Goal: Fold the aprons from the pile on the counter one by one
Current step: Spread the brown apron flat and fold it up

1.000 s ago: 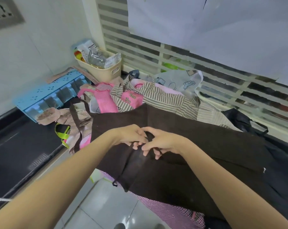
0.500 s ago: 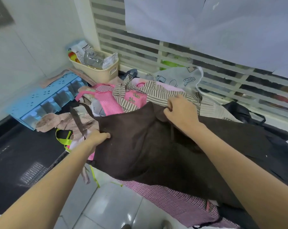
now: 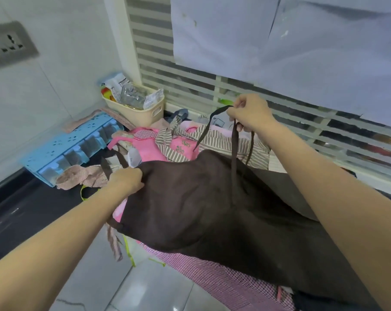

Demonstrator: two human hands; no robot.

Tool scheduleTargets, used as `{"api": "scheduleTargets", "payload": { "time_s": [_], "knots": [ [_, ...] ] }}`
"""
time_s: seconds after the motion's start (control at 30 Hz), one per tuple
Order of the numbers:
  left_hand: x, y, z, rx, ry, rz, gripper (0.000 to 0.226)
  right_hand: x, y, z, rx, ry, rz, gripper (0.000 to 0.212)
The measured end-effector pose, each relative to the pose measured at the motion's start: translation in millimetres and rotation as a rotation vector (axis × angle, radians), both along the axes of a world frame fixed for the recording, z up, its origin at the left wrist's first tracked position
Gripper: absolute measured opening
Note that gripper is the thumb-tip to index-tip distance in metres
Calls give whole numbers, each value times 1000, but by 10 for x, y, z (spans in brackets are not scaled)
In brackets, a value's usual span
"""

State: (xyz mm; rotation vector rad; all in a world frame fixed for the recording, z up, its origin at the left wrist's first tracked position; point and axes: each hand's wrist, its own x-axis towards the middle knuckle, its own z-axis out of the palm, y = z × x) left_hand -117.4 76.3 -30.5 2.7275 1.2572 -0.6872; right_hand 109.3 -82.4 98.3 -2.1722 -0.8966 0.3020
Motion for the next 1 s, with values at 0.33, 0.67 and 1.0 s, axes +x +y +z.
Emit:
{"api": "scheduleTargets", "payload": {
  "time_s": [0.33,0.67,1.0],
  "knots": [
    [796,-758,745,-827,-500,135,31,151,-404,39,-435,225,289,22],
    [1415,-1789,49,-976,-844,387,29,375,-793,-315,-533,-565,215,25],
    [1428,-1530,17,-745,-1181,457,21,616,-1218,-430,40,-395,-200,28]
  ]
}}
